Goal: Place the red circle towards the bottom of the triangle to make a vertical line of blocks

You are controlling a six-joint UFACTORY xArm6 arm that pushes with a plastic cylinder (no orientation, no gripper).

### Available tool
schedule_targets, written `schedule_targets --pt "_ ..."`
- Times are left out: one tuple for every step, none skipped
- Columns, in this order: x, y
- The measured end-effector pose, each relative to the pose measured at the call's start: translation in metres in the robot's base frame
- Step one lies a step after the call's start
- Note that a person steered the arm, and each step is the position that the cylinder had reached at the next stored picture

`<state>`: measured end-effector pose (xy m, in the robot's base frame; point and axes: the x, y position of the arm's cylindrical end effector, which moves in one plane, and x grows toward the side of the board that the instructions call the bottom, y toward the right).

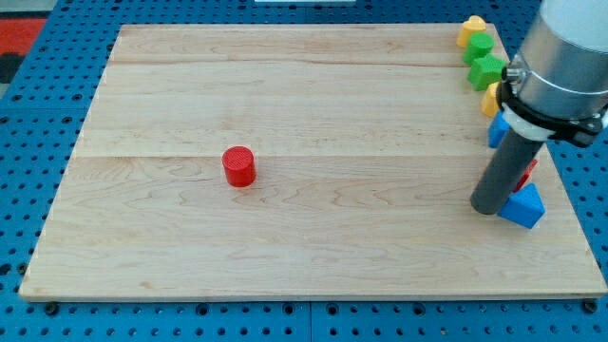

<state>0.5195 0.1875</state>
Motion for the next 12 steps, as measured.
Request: schedule_targets --pt "-0.003 -0.039" --pt "-0.027 -0.080" --pt "-0.068 -0.117" --pt "-0.105 -0.158" --pt "-0.122 -0.214" --pt "-0.119 -0.249" --pt "-0.111 -0.276" --pt "-0.104 -0.303" --pt "-0.097 -0.307" --pt "-0.085 -0.296" --pt "-0.063 -0.284" --pt "-0.050 -0.271"
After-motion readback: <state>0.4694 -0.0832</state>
